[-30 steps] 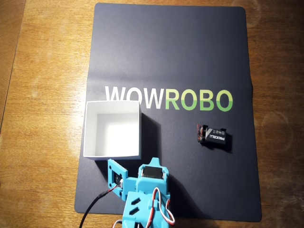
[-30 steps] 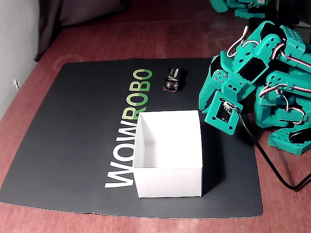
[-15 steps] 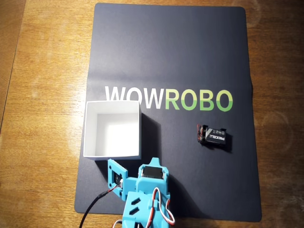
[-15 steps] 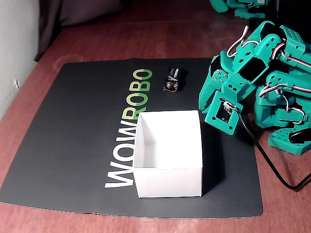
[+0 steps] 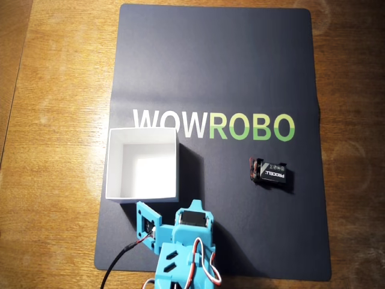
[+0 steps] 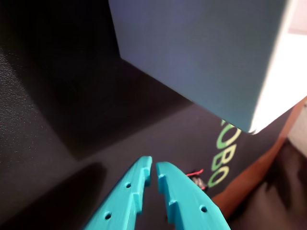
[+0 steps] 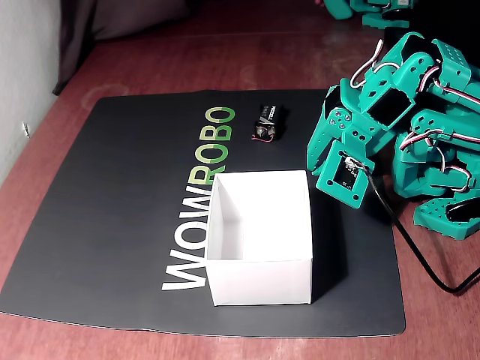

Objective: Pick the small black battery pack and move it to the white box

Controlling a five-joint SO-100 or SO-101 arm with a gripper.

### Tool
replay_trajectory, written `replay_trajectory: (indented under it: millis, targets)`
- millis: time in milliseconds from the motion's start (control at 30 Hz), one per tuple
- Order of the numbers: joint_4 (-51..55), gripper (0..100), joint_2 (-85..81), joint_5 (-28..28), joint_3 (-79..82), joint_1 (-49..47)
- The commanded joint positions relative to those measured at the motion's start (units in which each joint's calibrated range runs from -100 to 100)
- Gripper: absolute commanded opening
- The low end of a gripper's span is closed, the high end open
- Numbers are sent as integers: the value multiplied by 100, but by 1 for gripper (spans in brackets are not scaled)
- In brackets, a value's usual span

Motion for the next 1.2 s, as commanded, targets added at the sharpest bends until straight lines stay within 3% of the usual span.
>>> replay_trajectory:
  millis: [0, 300, 800, 1000, 1167]
  targets:
    - [-4, 0, 13, -8, 2, 56]
    - [-4, 0, 127, 30, -116, 150]
    - [5, 0, 136, 41, -2157, 173]
    - [-337, 0, 302, 145, -2665, 1112]
    - [-1108, 0, 1653, 481, -3145, 1933]
